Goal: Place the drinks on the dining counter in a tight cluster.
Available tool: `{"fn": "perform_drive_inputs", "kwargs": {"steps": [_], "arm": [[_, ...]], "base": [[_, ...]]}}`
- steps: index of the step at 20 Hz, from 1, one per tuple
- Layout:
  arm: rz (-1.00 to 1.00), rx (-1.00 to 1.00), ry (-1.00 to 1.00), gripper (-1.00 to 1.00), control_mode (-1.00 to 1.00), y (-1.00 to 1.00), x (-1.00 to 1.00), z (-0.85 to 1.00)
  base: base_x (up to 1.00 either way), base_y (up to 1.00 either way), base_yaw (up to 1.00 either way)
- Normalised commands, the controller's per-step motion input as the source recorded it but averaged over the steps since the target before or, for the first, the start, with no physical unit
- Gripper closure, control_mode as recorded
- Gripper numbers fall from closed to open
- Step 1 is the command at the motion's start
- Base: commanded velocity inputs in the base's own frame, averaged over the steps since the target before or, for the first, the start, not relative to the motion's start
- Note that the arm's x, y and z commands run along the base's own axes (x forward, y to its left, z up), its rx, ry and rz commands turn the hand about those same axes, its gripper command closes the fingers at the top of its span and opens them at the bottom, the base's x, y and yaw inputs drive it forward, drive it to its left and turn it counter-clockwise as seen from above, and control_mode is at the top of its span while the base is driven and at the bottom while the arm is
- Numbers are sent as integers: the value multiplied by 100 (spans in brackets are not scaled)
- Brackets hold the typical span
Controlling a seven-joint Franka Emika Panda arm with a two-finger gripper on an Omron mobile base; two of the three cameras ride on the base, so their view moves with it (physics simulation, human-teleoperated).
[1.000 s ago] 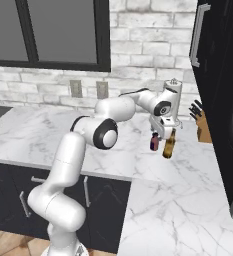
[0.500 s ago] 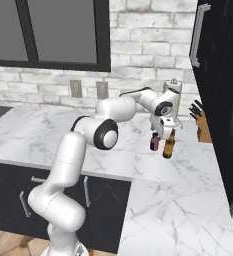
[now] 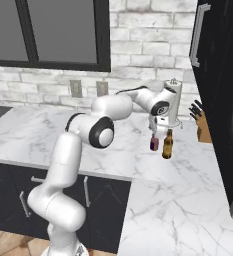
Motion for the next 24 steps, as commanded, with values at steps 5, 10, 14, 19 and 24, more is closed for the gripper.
{"fn": "perform_drive_inputs", "kwargs": {"steps": [5, 10, 14, 19, 24], "arm": [[-6, -2, 0, -100, -100, 36, 0, 0], [0, 0, 0, -100, -100, -5, 0, 5], [0, -3, 0, -100, -100, -9, 0, 21], [0, -11, 1, -100, -100, 0, 0, 39], [0, -17, 10, -100, -100, 0, 0, 15]], "base": [[0, 0, 0], [0, 0, 0], [0, 0, 0], [0, 0, 0], [0, 0, 0]]}}
